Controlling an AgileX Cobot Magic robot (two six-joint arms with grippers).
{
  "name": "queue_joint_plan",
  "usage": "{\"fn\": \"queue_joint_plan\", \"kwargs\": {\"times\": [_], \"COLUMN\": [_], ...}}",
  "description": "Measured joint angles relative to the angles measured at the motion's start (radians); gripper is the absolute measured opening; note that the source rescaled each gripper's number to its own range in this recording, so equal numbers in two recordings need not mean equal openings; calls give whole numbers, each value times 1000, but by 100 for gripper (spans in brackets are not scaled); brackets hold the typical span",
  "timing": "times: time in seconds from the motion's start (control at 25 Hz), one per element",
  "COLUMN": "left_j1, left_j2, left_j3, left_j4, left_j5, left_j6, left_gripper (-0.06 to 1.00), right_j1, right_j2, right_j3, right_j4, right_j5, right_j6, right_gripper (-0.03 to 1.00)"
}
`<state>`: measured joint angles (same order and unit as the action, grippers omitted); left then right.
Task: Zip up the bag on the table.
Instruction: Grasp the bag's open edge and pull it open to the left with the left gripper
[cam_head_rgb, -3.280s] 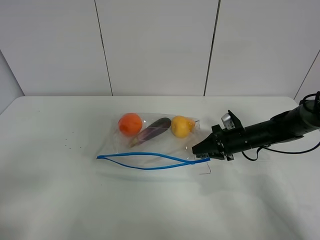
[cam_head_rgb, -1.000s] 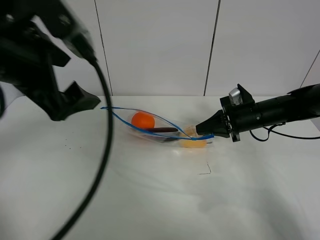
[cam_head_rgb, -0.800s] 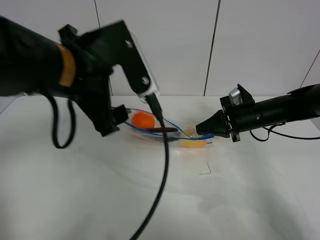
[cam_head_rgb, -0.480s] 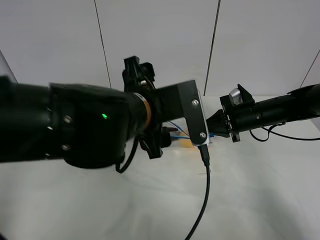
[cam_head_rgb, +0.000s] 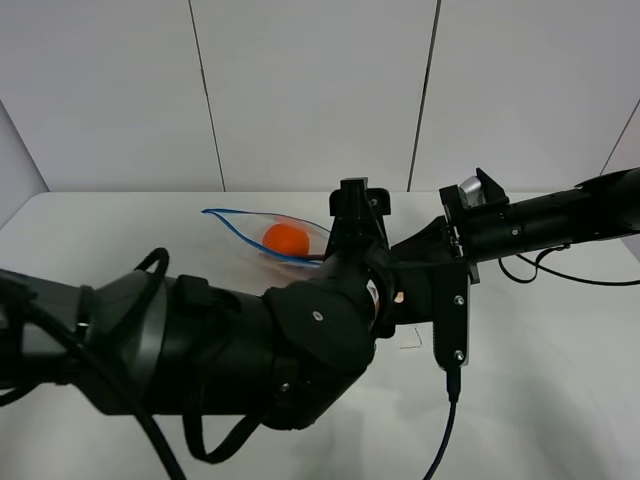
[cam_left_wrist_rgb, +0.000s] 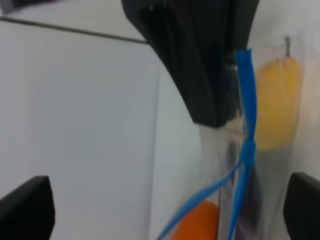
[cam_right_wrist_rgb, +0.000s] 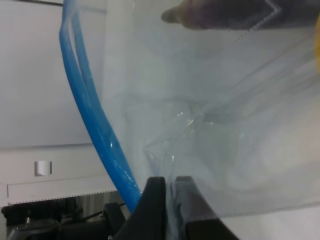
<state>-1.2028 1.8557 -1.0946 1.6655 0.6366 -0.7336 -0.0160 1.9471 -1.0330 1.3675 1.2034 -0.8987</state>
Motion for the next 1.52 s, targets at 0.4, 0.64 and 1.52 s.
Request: {"fn": "queue_joint_plan", "kwargs": {"times": [0.4,0.64,1.52], "left_j1": [0,37,35], "left_j2": [88,95,95], "left_j3": [-15,-21,-29], "left_j4": [63,67,69], "left_j5": [2,1,-27], "left_j6": [-88,-114,-118], "left_gripper": [94,90,73], "right_j1": [0,0,0], "right_j2": [0,0,0], "right_j3": [0,0,0], "right_j4": [0,-1,-1], "right_j5": [0,0,0], "right_j6": [4,6,7], "right_gripper": [0,0,0]}}
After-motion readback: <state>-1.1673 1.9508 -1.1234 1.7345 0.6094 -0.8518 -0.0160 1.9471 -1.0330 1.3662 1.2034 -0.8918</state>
